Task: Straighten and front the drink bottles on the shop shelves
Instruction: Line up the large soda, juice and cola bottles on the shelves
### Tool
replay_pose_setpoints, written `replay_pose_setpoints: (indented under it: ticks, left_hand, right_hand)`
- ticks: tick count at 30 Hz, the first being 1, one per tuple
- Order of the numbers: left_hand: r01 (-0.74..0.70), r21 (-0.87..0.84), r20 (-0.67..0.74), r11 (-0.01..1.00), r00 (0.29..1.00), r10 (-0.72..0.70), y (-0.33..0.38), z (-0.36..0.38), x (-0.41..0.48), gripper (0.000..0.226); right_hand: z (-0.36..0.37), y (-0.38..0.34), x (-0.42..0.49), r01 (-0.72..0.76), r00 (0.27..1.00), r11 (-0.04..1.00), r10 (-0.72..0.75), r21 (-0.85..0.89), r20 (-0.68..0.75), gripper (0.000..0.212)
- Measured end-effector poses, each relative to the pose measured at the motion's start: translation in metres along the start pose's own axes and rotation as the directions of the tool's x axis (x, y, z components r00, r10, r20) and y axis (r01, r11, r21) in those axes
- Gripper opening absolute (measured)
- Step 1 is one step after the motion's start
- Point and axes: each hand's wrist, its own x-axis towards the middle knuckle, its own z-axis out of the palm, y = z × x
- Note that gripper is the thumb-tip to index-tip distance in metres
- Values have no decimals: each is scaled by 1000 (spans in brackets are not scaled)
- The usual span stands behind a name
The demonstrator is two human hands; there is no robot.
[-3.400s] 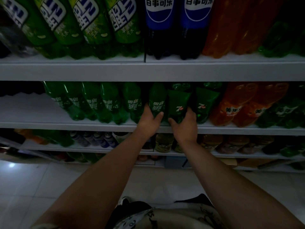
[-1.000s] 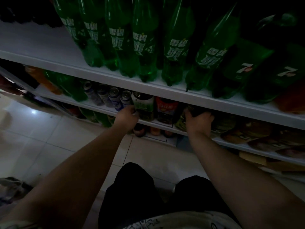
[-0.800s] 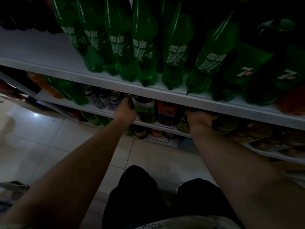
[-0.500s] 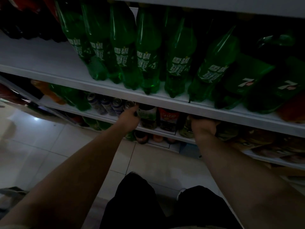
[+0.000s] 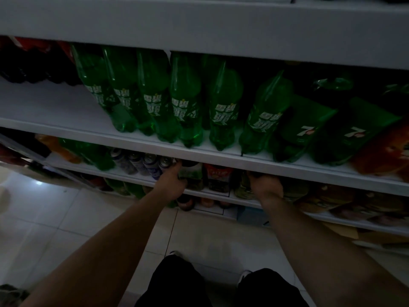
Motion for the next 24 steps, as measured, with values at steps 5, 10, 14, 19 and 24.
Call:
replay_pose_setpoints:
  ticks: [5,10,14,19,24]
  left_hand:
    - [-41,145,104,989,994,26,29,-11,-8,58]
    - [-155,191,251,969,962,104,84,-16,-26,42]
    - [-257,216,261,942,945,198,131,-10,-46,30]
    - [-218,87,-97,972,969,226,192,-5,-64,36]
    - [-93,-103,-429,990,902,40,236,5,-78,55]
  right_hand:
    - [-19,4,-16,15,985,985,-45,173,169,59]
    - [-56,8,-47,107,921,952,-204,286,333,63]
    - [-88,14,-61,155,897,976,-204,154,392,60]
    - [-137,15,-73,308,930,941,-328,138,168,22]
    - [-173,0,-77,365,927,898,-325,246,-189,45]
